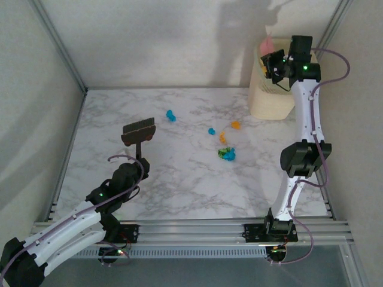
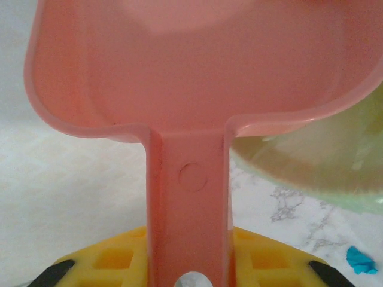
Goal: Sweep away the paper scraps from the table
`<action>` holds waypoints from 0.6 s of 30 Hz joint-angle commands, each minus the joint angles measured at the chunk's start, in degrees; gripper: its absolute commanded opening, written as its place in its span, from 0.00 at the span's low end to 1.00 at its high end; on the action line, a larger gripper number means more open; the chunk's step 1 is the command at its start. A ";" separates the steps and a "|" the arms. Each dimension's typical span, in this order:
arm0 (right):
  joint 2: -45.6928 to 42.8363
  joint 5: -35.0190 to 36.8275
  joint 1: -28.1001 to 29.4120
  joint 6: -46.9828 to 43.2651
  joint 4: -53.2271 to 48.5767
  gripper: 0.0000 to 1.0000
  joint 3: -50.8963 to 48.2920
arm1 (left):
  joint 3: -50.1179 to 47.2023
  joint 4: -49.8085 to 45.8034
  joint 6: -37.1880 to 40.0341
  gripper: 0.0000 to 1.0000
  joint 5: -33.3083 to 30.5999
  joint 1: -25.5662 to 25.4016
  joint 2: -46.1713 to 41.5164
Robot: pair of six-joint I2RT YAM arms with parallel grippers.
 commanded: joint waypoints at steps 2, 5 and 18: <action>-0.83 -1.12 -0.68 5.01 5.97 0.00 -1.30 | -0.59 1.34 -0.29 0.00 -1.81 0.23 0.21; -1.60 -0.54 -0.65 4.80 6.35 0.00 -1.21 | -0.48 1.30 -0.29 0.00 -2.10 0.23 0.44; -17.30 0.83 0.46 7.87 22.36 0.00 -17.09 | -0.88 1.24 -0.03 0.00 -3.86 0.25 -0.13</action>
